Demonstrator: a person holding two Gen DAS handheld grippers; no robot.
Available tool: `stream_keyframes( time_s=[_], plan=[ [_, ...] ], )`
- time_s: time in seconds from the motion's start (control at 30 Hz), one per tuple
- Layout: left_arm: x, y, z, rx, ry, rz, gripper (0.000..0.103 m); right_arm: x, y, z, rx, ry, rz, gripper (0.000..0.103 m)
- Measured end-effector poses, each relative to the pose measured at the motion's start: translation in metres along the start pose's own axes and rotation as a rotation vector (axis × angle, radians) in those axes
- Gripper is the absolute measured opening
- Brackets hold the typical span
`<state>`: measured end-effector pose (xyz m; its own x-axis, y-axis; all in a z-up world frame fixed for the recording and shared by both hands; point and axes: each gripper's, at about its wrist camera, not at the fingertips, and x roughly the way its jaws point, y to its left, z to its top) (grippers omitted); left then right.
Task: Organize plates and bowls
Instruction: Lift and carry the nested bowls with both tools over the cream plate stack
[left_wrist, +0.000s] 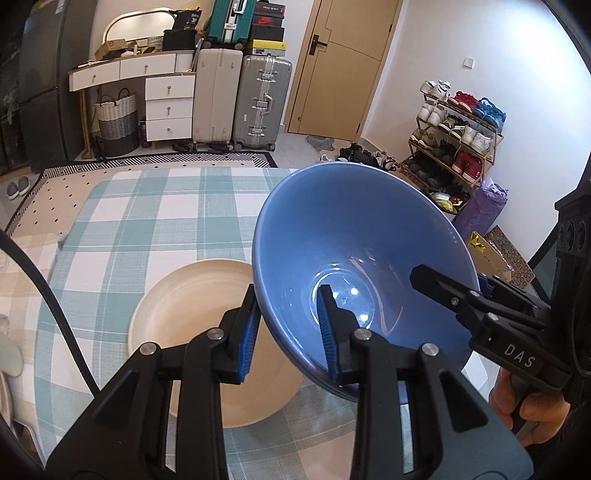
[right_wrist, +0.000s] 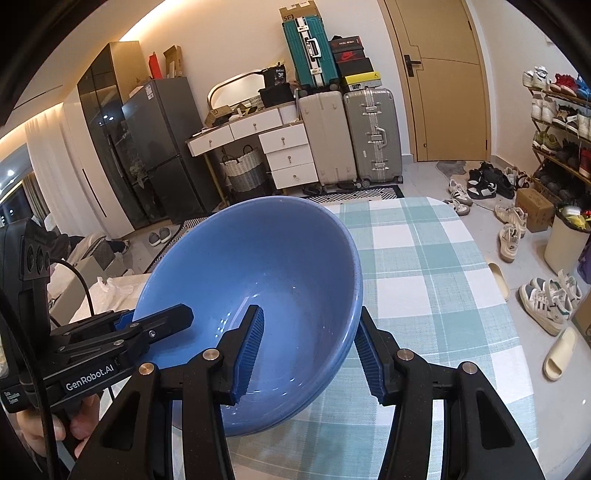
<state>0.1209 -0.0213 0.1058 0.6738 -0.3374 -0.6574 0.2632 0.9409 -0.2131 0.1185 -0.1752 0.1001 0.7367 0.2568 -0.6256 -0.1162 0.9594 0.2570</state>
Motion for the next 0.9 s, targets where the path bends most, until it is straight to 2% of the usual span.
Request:
stream_keyframes(
  time_s=[0.5,0.9],
  plan=[
    [-0.054,0.047,-0.007,-0.058,-0.027,0.088,0.027,0.022,0.050,0.007,-0.044,0.021,0.081,0.051],
    [-0.042,0.090,-0.008,-0.101,-0.003,0.144,0.027,0.061,0.074,0.007,-0.061,0.066,0.117,0.051]
  ],
)
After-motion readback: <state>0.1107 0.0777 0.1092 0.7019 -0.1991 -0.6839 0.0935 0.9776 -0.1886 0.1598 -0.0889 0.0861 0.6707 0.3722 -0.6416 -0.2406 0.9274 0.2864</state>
